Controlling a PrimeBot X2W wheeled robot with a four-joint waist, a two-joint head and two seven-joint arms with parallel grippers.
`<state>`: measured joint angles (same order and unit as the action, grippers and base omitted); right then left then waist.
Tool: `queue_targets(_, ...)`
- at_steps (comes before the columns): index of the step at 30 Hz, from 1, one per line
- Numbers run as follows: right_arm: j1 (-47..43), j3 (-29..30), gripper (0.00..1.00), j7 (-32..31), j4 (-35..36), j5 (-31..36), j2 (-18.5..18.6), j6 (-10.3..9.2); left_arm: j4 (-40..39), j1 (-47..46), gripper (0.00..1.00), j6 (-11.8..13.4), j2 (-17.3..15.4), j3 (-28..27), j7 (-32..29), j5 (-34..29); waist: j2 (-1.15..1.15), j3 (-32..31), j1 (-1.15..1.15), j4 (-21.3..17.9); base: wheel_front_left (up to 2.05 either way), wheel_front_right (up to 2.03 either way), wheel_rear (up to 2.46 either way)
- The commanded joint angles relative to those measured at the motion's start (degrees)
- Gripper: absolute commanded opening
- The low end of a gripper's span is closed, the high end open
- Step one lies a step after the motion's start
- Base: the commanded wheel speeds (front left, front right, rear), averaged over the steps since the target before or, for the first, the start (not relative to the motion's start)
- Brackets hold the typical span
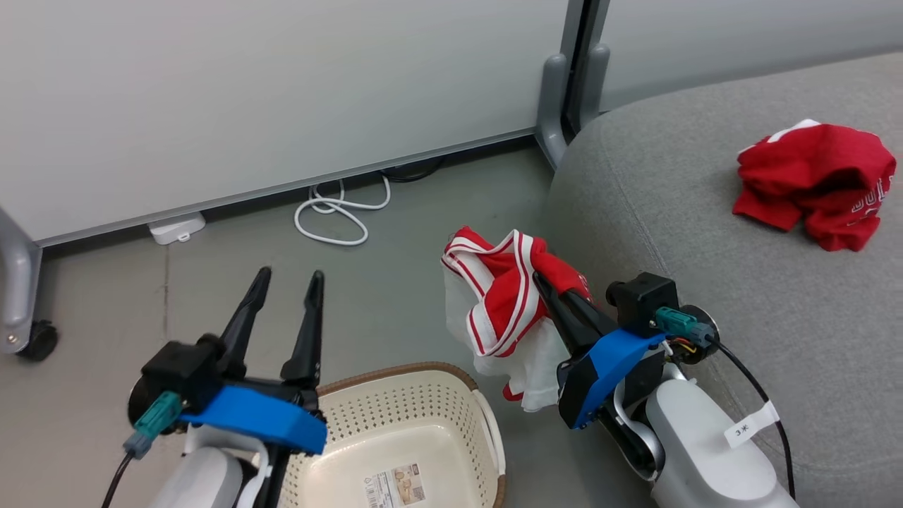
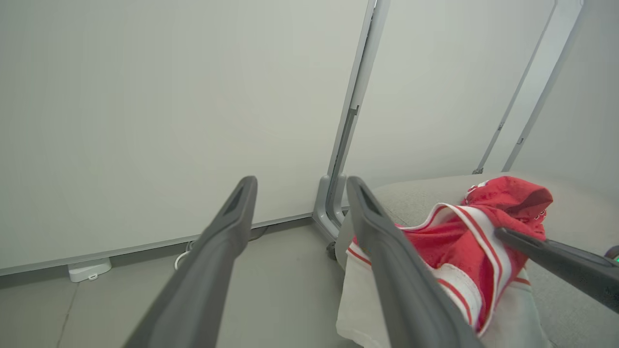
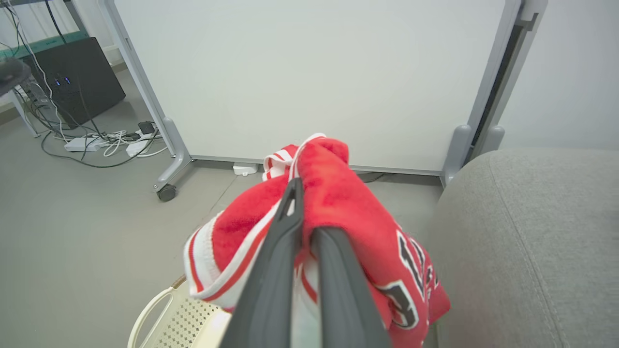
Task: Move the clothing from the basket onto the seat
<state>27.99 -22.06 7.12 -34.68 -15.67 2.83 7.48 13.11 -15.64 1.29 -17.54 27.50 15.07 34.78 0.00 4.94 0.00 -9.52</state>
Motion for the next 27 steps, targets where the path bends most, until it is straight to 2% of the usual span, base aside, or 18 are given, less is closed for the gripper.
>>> queue_targets(1,-0.86,-0.17,0.0,-0.41,2.0,0.13,0.11,0.03,-1.73,4.29,1.0,-0.89,-0.39,-4.17,0.14,-2.54,0.0,1.16,0.0,-2.85,0.0,0.0,0.0)
queue_targets(7,-1.94,0.29,0.0,-1.17,5.6,0.43,0.11,0.03,-5.19,11.78,1.0,-1.03,1.08,-12.15,0.14,-6.77,0.0,2.28,0.0,-7.97,0.0,0.0,0.0)
queue_targets(11,-2.9,0.48,0.0,-1.5,7.25,0.47,0.09,0.03,-6.42,14.83,1.0,-1.99,2.04,-14.98,0.14,-9.06,0.0,2.93,0.0,-11.52,0.0,0.0,0.0)
queue_targets(21,-5.65,1.21,0.0,-2.23,9.52,0.21,0.08,0.03,-4.01,16.27,1.0,-4.16,2.66,-16.67,0.15,-12.54,0.0,3.37,0.0,-19.01,0.0,0.0,0.0)
queue_targets(27,-6.58,1.87,0.0,-2.46,10.18,0.48,0.08,0.03,-1.85,15.84,1.0,-4.4,2.41,-15.84,0.05,-12.94,0.0,3.29,0.0,-21.23,0.0,0.0,0.0)
